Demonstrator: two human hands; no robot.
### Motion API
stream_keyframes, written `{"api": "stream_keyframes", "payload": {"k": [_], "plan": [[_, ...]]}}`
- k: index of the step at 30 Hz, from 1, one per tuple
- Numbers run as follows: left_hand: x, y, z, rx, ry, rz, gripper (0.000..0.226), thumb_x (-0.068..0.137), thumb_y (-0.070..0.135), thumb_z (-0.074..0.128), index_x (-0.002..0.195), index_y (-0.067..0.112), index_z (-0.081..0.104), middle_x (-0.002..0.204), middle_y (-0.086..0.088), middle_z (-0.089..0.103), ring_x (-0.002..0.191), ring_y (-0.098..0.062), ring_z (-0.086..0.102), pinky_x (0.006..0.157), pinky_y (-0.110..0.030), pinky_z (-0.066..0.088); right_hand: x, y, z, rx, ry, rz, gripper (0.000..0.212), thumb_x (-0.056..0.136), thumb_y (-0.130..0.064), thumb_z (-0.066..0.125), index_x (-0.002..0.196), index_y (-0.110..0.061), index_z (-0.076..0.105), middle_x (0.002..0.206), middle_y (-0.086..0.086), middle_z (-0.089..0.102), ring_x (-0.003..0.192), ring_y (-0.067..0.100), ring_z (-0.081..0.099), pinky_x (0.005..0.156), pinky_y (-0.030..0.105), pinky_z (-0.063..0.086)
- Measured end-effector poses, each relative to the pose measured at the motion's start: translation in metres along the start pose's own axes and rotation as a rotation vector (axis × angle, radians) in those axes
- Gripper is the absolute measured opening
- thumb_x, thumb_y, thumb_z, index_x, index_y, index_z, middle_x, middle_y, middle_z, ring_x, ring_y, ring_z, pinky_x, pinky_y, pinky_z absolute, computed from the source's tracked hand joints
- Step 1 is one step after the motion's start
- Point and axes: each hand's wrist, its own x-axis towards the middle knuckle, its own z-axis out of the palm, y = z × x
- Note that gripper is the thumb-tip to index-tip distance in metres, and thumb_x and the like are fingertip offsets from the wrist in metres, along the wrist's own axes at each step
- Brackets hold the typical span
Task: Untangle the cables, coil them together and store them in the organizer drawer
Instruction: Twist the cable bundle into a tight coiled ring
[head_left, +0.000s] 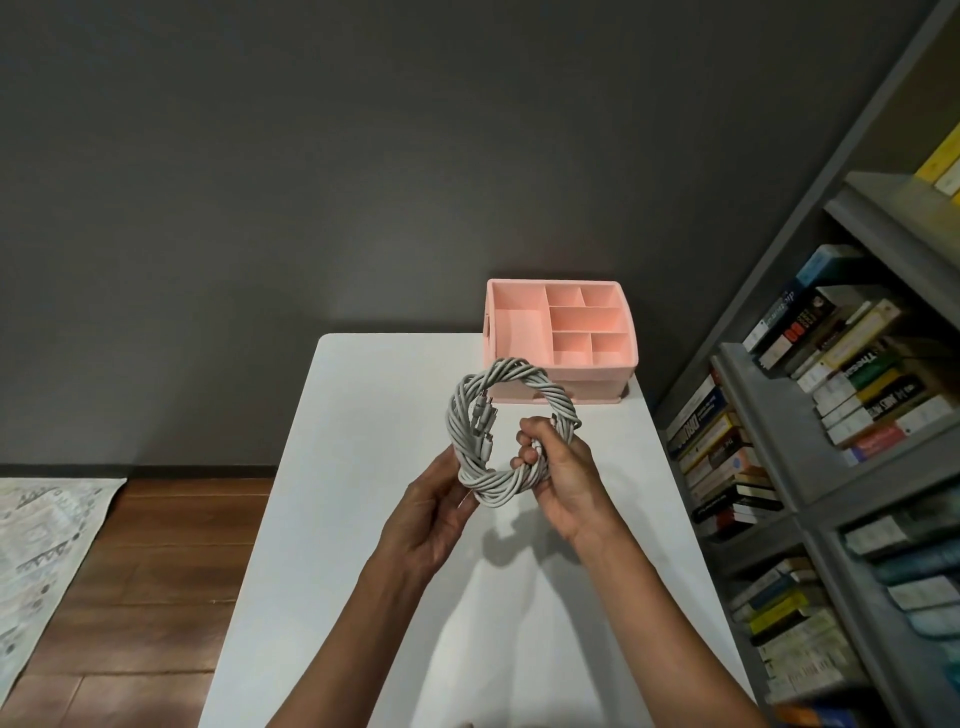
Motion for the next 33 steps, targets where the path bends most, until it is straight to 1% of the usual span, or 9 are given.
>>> {"api": "stream_keyframes", "payload": {"k": [5,8,11,13,15,18,25,29,33], "plan": [[0.005,0.001,-0.001,0.080,0.075,0.006,0.025,0.079,-0.001,0.056,0.067,0.006,0.076,0.078,-0.005,0.072,0.066,-0.011,0.069,0.060,-0.021,0.057,0.001,0.001,-0.002,-0.111,0.001,-0.039,0.021,0.089,0.003,0.054,0.073,-0.011,0.053,0.061,0.002,0.043,0.042,0.005,0.040,0.048,0.021,0.038],[0.002,0.006,0.001,0.224,0.126,-0.004,0.023,0.089,0.001,0.050,0.082,0.006,0.072,0.083,-0.004,0.071,0.073,-0.011,0.068,0.066,-0.023,0.057,0.004,0.007,-0.005,-0.199,0.075,-0.094,0.021,0.087,0.001,0.057,0.071,-0.012,0.054,0.059,0.001,0.044,0.044,0.007,0.042,0.052,0.025,0.037],[0.003,0.008,0.000,0.150,0.153,0.039,0.027,0.095,0.014,0.042,0.099,-0.004,0.061,0.095,-0.017,0.065,0.079,-0.021,0.066,0.074,-0.033,0.055,0.007,0.011,-0.009,-0.305,0.152,-0.171,0.021,0.083,-0.001,0.061,0.066,-0.013,0.057,0.054,-0.001,0.048,0.049,0.011,0.045,0.059,0.029,0.038],[0.002,0.009,0.002,0.237,0.151,0.062,0.038,0.094,0.026,0.047,0.106,-0.007,0.062,0.098,-0.019,0.065,0.084,-0.025,0.065,0.079,-0.037,0.053,0.006,0.013,-0.009,-0.410,0.177,-0.229,0.022,0.082,-0.001,0.060,0.064,-0.012,0.056,0.052,0.001,0.050,0.049,0.011,0.046,0.057,0.023,0.038],[0.000,0.007,0.006,0.504,0.100,0.115,0.029,0.087,0.029,0.064,0.096,0.002,0.071,0.087,-0.011,0.070,0.081,-0.021,0.066,0.083,-0.039,0.052,0.005,0.014,-0.008,-0.506,0.179,-0.277,0.021,0.082,-0.002,0.059,0.063,-0.010,0.055,0.050,0.001,0.051,0.046,0.009,0.047,0.051,0.019,0.038],[0.002,0.005,0.006,0.777,0.076,0.199,0.006,0.082,0.007,0.072,0.085,0.003,0.071,0.076,-0.006,0.070,0.075,-0.019,0.064,0.080,-0.041,0.052,0.006,0.018,-0.010,-0.593,0.178,-0.279,0.019,0.081,-0.004,0.059,0.063,-0.010,0.056,0.049,-0.001,0.054,0.047,0.010,0.049,0.050,0.018,0.041],[0.007,0.009,-0.003,0.694,-0.047,0.097,0.021,0.090,0.016,0.058,0.103,0.002,0.066,0.086,-0.010,0.068,0.083,-0.016,0.063,0.075,-0.025,0.054,0.013,0.024,-0.016,-0.406,0.235,-0.120,0.021,0.081,-0.002,0.060,0.062,-0.011,0.060,0.047,-0.003,0.052,0.048,0.014,0.049,0.058,0.029,0.042],[0.009,0.007,-0.002,0.532,-0.133,0.032,0.027,0.090,0.031,0.050,0.097,0.006,0.059,0.083,-0.007,0.058,0.078,-0.013,0.057,0.076,-0.023,0.051,0.013,0.026,-0.014,-0.277,0.235,-0.036,0.020,0.082,0.002,0.061,0.066,-0.010,0.061,0.047,-0.002,0.052,0.042,0.009,0.049,0.051,0.025,0.042],[0.014,0.003,-0.007,0.256,-0.199,-0.047,0.045,0.071,0.045,0.078,0.090,0.010,0.058,0.077,-0.001,0.055,0.072,-0.012,0.053,0.078,-0.025,0.049,0.013,0.022,-0.013,-0.253,0.258,-0.033,0.022,0.083,0.001,0.061,0.064,-0.010,0.058,0.048,-0.001,0.049,0.043,0.009,0.046,0.052,0.025,0.040]]}}
